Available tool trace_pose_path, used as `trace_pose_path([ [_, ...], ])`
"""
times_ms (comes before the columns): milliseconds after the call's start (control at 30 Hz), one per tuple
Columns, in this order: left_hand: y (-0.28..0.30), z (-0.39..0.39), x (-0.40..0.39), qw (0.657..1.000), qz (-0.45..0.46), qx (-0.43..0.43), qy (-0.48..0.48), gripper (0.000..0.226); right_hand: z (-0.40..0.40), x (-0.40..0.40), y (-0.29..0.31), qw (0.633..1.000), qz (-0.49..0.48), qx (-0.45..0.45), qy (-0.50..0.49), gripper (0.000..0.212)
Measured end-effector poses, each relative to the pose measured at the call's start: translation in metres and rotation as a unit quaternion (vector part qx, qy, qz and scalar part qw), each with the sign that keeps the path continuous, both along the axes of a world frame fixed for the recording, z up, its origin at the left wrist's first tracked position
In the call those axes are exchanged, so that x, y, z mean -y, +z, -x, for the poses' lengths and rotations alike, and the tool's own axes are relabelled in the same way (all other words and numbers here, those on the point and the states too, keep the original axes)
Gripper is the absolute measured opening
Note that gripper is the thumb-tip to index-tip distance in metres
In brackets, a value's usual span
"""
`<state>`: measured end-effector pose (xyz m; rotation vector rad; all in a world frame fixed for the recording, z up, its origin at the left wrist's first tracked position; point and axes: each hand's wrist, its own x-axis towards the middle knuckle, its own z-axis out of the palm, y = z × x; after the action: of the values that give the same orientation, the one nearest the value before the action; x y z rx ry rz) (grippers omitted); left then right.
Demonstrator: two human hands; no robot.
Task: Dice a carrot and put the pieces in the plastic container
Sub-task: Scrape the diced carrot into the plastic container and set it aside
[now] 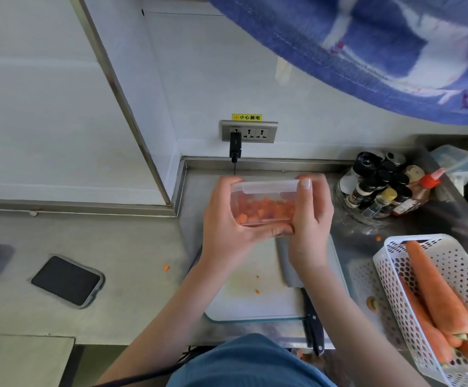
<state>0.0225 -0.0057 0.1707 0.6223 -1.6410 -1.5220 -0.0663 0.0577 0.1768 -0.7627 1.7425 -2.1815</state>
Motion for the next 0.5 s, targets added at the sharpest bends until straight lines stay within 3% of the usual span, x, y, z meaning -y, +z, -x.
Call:
trace_pose_path([
  [133,0.003,-0.003,0.010,0.992,0.098,0.048,0.063,0.073,0.001,0.005,0.008,0.998,-0.013,0.054,0.028,0.031],
  [267,0.012,-0.003,0.016,0.991,0.114,0.004,0.067,0.072,0.008,0.006,0.018,0.971,-0.060,0.154,0.173,0.028],
  [400,0.010,0.000,0.033,0.988,0.146,0.027,0.031,0.071,0.013,0.010,0.015,0.927,-0.093,0.264,0.248,0.084],
  [433,0.012,0.000,0.035,0.991,0.130,0.035,0.016,0.062,0.012,0.012,0.013,0.927,-0.087,0.271,0.244,0.090],
  [500,0.020,0.002,0.035,0.995,0.074,0.061,-0.008,0.047,0.011,0.014,0.007,0.935,-0.063,0.278,0.212,0.081],
])
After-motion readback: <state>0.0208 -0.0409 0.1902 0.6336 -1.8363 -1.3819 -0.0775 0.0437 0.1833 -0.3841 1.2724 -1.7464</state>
